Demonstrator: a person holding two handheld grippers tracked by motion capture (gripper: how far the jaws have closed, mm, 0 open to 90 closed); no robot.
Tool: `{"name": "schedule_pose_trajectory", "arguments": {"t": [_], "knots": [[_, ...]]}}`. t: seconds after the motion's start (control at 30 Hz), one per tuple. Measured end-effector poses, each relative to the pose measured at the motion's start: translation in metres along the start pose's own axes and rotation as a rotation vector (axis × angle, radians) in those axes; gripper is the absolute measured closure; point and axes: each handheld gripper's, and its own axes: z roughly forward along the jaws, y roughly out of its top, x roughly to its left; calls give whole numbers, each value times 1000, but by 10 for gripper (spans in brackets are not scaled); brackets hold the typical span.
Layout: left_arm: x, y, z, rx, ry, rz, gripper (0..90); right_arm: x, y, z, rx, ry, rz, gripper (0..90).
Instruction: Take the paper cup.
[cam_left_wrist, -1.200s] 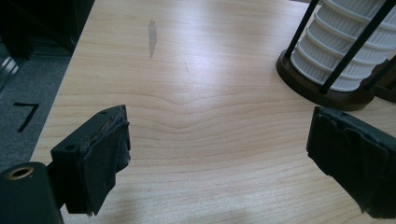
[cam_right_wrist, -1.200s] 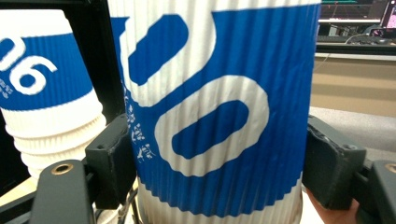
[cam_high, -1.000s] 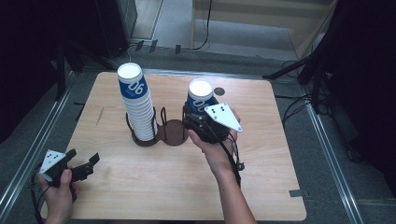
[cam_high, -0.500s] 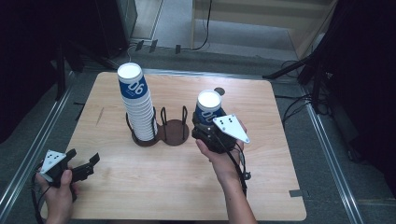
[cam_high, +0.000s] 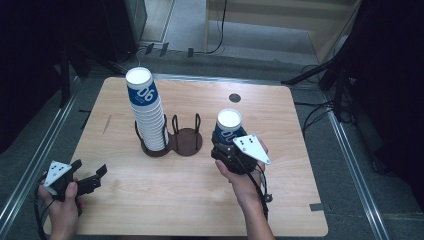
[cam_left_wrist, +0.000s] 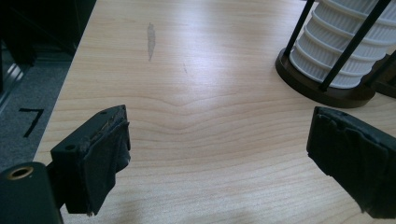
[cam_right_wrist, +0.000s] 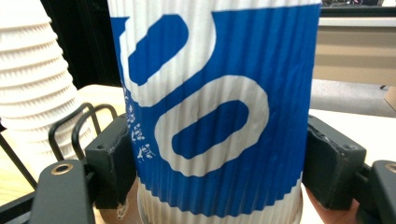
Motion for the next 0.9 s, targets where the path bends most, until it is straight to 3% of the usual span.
{"name": "schedule_pose_trajectory", "arguments": {"t": [0.17, 0.37, 0.5, 0.6, 0.77, 0.83, 0.9], "knots": [[-2, 0, 0, -5, 7, 22, 67, -4, -10, -2, 12, -4, 12, 219], [-3, 0, 0, -17, 0, 12, 68, -7, -21, -6, 25, -3, 21, 219], [0, 1, 1, -13, -35, -11, 68, -9, -29, -9, 36, -6, 12, 219], [0, 1, 2, -5, -46, -1, 68, -9, -37, -9, 54, -7, 4, 219], [-3, 5, 2, 12, -26, 20, 68, -12, -47, -10, 69, -9, 10, 219], [-6, 9, 0, 9, -44, 0, 68, -12, -49, -10, 78, -7, 2, 219], [-13, 14, -3, -1, -64, 10, 68, -12, -50, -11, 78, -7, -4, 219]]}}
